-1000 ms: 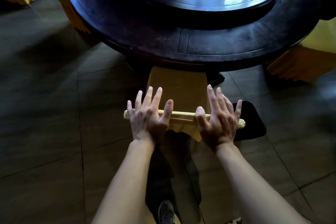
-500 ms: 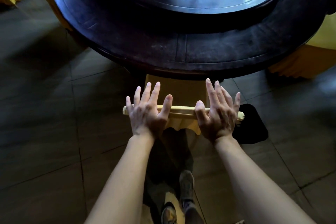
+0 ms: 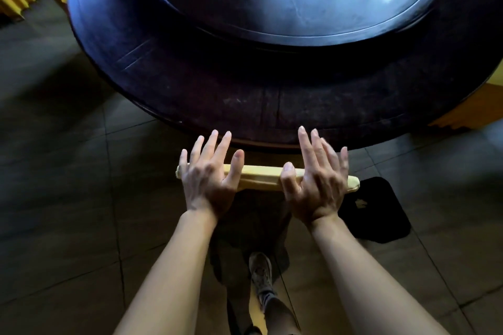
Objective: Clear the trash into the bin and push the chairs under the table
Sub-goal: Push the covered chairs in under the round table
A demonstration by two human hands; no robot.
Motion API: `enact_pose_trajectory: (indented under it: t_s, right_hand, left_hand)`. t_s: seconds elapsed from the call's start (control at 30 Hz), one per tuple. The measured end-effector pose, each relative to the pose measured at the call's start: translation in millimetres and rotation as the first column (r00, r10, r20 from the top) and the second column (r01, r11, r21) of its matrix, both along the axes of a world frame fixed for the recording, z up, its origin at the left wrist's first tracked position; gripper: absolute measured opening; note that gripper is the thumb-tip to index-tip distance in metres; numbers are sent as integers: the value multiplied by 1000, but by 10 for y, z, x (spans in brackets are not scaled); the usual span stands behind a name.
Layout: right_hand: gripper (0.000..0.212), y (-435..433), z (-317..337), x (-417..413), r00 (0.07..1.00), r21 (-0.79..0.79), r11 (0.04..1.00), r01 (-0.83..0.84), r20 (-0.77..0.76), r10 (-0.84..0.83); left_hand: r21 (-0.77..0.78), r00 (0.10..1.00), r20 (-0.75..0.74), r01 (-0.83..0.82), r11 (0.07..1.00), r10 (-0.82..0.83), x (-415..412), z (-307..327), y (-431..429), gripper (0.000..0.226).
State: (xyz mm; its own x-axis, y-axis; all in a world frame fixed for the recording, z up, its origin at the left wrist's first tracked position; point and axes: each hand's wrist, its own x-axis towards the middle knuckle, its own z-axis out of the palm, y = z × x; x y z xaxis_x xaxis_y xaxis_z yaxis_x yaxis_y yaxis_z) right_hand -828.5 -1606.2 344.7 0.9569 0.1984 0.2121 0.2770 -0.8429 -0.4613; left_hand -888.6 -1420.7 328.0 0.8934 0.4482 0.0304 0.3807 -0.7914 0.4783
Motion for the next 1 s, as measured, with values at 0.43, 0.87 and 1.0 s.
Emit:
enact_pose_trajectory:
  t_s: [0.43,0.87,1.0]
  right_hand:
    - [80,63,124,-31,980,-37,995,-89,-179,82]
    - [86,813,366,396,878,-56,990,-133,-471,91]
    - [87,1626,386,395,897,-144,962,-230,-414,153]
  left_hand:
    - [22,1000,-5,29,999,-29,-29,-20,223,82]
    - [91,988,-143,74,993,-61,63,284,1116,77]
    - [139,989,-145,8,990,12,21,425,1968,75]
